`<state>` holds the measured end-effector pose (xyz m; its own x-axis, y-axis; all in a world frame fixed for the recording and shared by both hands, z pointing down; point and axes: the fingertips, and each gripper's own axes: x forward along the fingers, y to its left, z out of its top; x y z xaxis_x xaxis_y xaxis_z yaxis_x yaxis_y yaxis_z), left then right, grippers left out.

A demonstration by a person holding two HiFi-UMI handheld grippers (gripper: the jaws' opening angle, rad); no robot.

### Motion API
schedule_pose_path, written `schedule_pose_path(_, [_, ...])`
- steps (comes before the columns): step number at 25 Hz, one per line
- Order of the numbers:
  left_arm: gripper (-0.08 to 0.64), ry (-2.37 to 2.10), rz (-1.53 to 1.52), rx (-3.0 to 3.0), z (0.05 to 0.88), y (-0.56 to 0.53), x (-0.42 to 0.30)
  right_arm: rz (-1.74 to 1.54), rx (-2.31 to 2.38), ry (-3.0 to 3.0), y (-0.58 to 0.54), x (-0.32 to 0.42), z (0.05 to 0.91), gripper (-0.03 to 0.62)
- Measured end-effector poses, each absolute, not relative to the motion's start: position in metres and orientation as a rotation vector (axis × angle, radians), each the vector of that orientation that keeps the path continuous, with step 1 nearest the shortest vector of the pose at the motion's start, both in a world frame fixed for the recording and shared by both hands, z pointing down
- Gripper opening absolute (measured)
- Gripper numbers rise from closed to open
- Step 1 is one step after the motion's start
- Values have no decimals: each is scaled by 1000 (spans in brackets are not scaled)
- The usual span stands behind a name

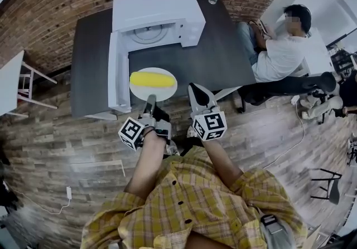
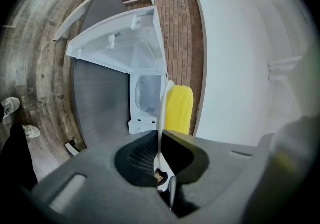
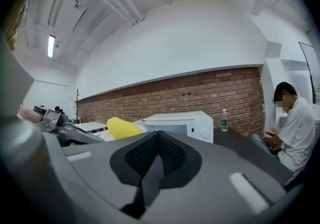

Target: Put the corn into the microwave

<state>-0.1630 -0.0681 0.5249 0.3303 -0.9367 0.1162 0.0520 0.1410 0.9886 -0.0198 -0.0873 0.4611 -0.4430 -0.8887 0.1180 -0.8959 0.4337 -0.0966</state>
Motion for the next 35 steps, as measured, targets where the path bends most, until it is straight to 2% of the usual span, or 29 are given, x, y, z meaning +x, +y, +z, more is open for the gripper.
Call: schedule_pose_path(35, [20,-1084,-937,1122,562,-218,-143,229,1491,-2675,-248,-1,488,3])
